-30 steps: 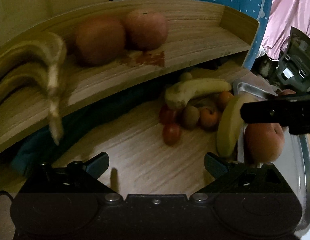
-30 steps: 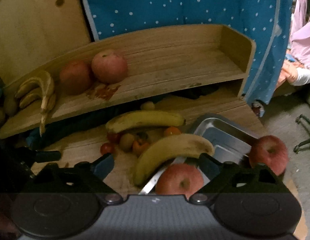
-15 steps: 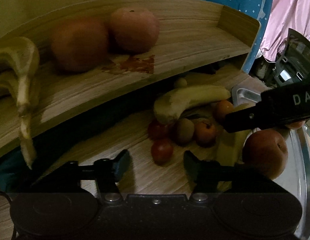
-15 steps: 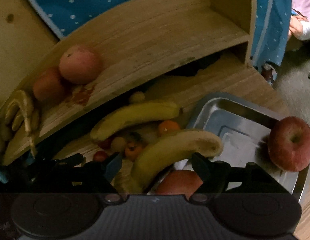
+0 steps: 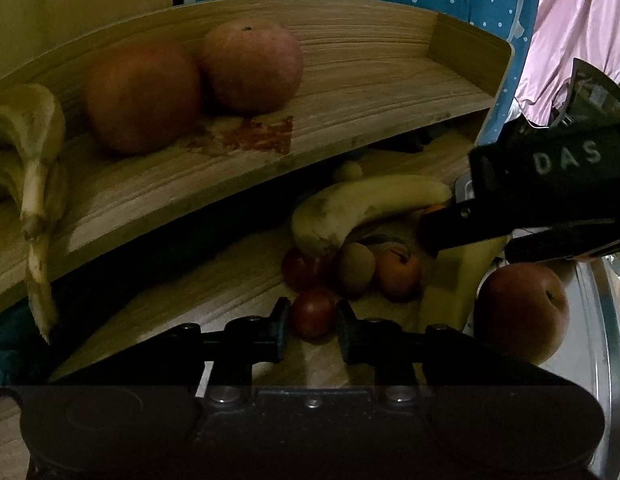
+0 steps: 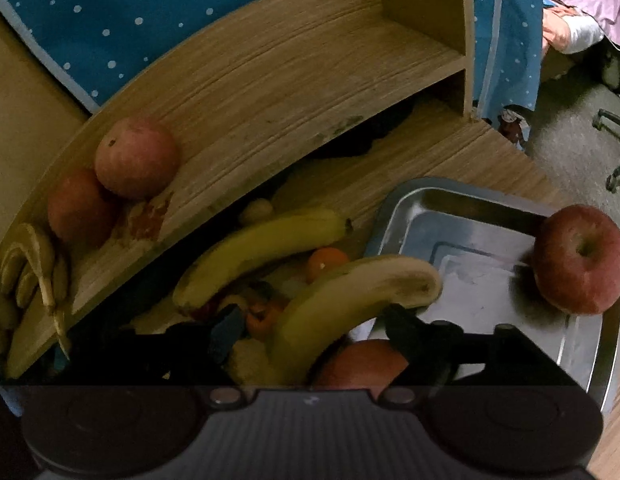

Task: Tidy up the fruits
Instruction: 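Grasp the yellow banana with the right tool while the left tool grasps a cherry tomato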

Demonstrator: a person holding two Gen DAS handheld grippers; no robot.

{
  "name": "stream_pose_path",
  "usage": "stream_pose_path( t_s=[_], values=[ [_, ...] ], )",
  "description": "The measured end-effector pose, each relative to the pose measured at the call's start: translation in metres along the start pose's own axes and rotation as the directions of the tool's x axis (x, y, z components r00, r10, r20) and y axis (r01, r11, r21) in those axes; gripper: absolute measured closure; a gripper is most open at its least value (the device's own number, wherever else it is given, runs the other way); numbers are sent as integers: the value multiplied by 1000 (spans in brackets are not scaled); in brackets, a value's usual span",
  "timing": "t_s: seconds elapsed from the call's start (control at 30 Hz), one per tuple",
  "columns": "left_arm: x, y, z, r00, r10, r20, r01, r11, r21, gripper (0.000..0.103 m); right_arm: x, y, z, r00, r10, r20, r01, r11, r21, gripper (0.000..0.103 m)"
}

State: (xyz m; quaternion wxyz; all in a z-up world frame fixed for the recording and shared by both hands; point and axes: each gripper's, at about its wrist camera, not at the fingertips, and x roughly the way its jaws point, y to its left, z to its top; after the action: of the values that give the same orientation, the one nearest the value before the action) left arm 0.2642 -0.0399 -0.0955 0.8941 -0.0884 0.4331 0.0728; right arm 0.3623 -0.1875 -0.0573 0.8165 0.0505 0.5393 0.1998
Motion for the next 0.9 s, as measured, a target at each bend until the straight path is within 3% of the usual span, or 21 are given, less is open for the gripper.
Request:
stream_pose_path(
  t_s=[0.1,0.33,0.4,0.5,0.9],
  values=[
    [-1,0,-1,1000,4,1,-4,1000,-9,78,3,3,1,1000,-18,1,18,999,28,18],
    [-1,1,0,1000,8,-1,-8,1000,-27,78,7,-7,7,996,-67,-66,75,988,134,34],
    [-1,1,1,1000,7,-1,-7,1000,-30,78,10,-12,9,994,-44,-98,62,979,192,43],
    [-1,2,0,1000,7,-1,-7,999,-35,78,15,-11,10,993,-44,-110,67,975,210,44],
    [-6,6,0,1000,8,10,-7,999,-42,78,12,-17,1,999,-8,-49,24,947,321,57]
  ],
)
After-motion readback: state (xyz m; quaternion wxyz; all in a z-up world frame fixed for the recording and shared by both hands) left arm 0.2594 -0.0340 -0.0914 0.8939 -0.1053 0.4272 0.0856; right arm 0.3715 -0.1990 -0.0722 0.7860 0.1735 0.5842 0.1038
